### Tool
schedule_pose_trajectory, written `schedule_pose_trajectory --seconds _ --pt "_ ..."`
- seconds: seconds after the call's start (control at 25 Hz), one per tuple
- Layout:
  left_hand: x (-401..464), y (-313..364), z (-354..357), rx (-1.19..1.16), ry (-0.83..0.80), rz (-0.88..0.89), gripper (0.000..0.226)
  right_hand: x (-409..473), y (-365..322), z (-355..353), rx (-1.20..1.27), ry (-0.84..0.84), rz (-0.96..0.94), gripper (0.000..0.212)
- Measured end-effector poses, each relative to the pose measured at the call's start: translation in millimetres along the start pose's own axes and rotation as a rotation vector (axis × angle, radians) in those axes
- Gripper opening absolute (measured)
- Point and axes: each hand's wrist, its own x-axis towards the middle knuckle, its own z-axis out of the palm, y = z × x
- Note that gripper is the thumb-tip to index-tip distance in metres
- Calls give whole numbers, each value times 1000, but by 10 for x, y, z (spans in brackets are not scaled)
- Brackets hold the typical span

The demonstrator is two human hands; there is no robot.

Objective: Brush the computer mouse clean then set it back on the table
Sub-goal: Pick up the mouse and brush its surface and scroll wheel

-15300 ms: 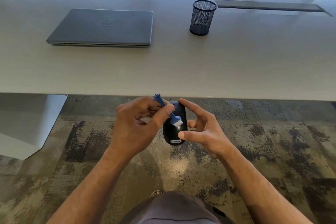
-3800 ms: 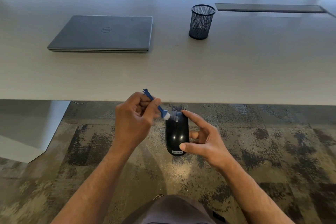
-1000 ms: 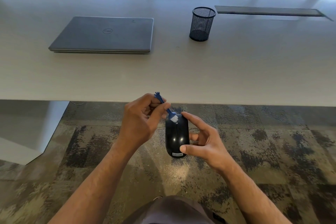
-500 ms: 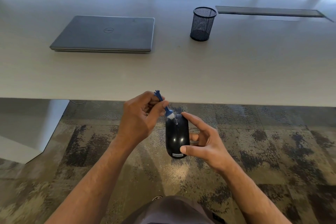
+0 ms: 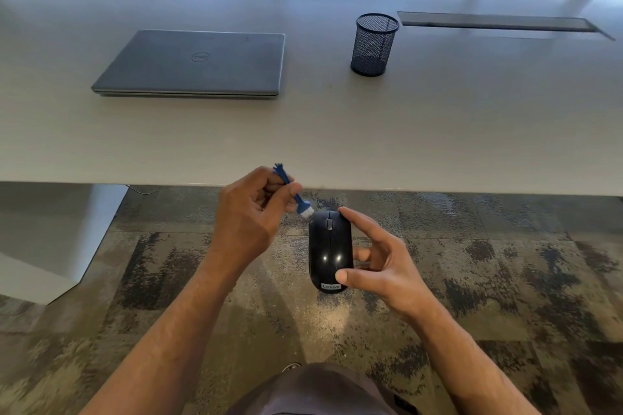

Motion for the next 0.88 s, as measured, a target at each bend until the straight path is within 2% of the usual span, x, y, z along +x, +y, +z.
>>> schedule_pose_trajectory --seconds 0.28,0.48,0.6,0.76,0.88 --pt "-132 59 9 -134 -40 -25 5 -1 -10 17 20 -10 -8 85" --pt "-30 -105 -88 -31 34 -121 5 -36 20 -15 14 -20 -5 89" --pt "-30 -114 -141 -88 71 -140 5 -39 18 -25 7 -5 -14 89" --pt "-36 -15 -59 -223 -27 -103 4 -31 19 -11 10 -32 -1 89" --pt "6 -35 43 -184 -28 -103 3 -34 4 11 1 -44 -5 88"
